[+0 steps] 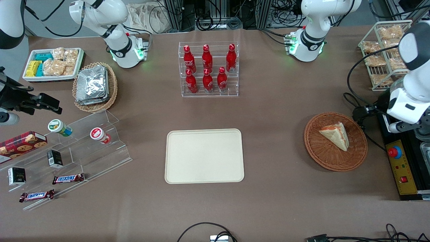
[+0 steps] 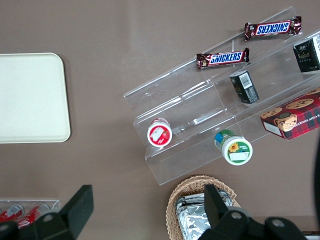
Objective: Place sandwich from basket to tray
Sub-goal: 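Move the left gripper down over the wrapped sandwich in the wicker basket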
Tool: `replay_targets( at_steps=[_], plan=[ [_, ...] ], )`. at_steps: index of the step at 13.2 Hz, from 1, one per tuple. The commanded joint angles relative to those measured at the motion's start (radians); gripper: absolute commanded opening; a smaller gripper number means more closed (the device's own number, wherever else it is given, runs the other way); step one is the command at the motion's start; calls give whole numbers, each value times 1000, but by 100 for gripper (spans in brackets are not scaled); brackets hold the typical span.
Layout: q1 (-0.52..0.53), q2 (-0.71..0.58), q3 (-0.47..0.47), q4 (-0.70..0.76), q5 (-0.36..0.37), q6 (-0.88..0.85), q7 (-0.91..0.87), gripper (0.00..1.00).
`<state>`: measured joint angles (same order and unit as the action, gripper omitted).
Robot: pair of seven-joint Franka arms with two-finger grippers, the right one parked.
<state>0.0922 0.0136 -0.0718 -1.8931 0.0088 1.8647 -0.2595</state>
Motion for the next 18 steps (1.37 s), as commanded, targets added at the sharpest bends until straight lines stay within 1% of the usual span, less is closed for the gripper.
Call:
replay_targets(
  at_steps=[1, 5, 7, 13, 18],
  plan=[
    [41, -83, -3, -194, -4, 152, -50, 100],
    [49, -74, -3, -313, -6, 309, -159, 100],
    [49, -51, -3, -337, -4, 368, -228, 100],
    [47, 15, -3, -394, -3, 525, -339, 100],
    [49, 101, -3, -455, -3, 718, -374, 100]
  ],
)
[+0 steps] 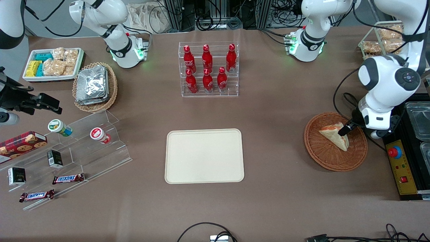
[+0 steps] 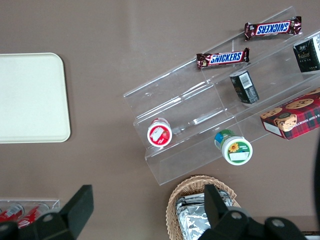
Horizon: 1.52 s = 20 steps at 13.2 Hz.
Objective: Place sandwich from basket to tray
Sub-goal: 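Lower the open left gripper around the sandwich and close it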
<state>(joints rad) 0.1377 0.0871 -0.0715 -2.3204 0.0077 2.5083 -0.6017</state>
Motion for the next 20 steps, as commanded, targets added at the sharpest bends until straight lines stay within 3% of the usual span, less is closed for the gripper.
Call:
replay_targets(
  at_steps=[1, 10, 12, 15, 16, 17, 20],
  plan=[
    [2, 45, -4, -43, -2, 116, -42, 100],
    [3, 112, -4, -108, 0, 262, -58, 100],
    [3, 118, -4, -108, 3, 264, -56, 86],
    [3, 115, -4, -111, 6, 267, -41, 31],
    [2, 114, -4, -111, 6, 267, -38, 18],
    [2, 112, -4, -111, 8, 265, -30, 10],
    [6, 91, -4, -109, 8, 236, 130, 9]
  ],
)
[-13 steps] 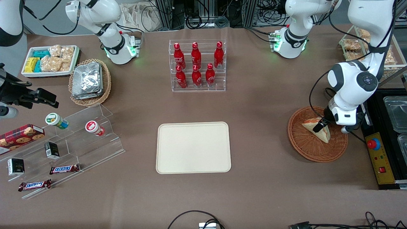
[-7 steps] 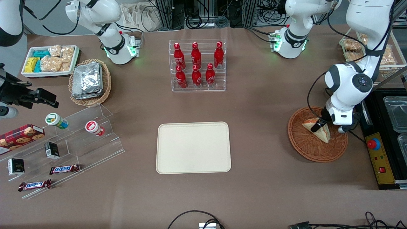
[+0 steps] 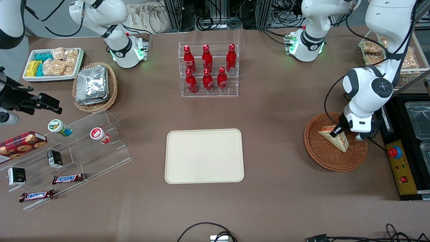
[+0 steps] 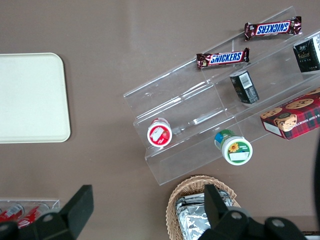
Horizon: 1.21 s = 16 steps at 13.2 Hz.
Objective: Place sandwich from basket to tray
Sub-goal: 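Lower the open left gripper around the sandwich and close it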
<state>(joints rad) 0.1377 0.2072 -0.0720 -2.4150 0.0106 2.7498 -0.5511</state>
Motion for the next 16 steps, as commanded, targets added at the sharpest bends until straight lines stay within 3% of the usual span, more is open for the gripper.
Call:
replay_targets(
  at_steps=[1, 7, 13, 16],
  plan=[
    [11, -48, -3, -12, 5, -39, 144, 9],
    [-4, -170, -14, -4, 5, -148, 566, 9],
    [-21, -183, -93, 60, 5, -165, 735, 9],
    [-21, -160, -159, 199, -3, -305, 717, 10]
  ],
)
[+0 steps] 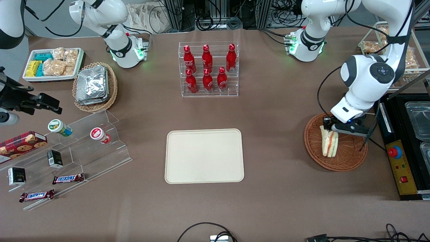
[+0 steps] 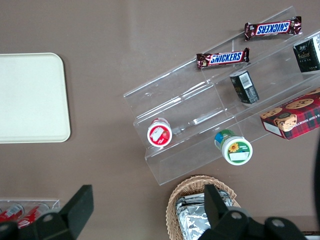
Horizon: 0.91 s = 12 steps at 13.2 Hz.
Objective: Place sandwich from basket to tray
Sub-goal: 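Lift the sandwich out of the basket with the left gripper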
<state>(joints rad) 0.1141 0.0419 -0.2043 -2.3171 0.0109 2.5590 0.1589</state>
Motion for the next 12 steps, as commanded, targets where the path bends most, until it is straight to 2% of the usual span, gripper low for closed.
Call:
replay_targets(
  at_steps=[1, 3, 6, 8, 10, 12],
  plan=[
    [2, 13, -49, 173, -8, -200, -4, 9],
    [1, 39, -95, 289, -8, -348, -67, 9],
    [1, 78, -176, 402, 3, -417, -195, 9],
    [-20, 131, -214, 528, 7, -520, -293, 9],
    [-89, 189, -215, 634, 46, -571, -405, 9],
    [-187, 274, -215, 720, 122, -576, -558, 9]
  ],
)
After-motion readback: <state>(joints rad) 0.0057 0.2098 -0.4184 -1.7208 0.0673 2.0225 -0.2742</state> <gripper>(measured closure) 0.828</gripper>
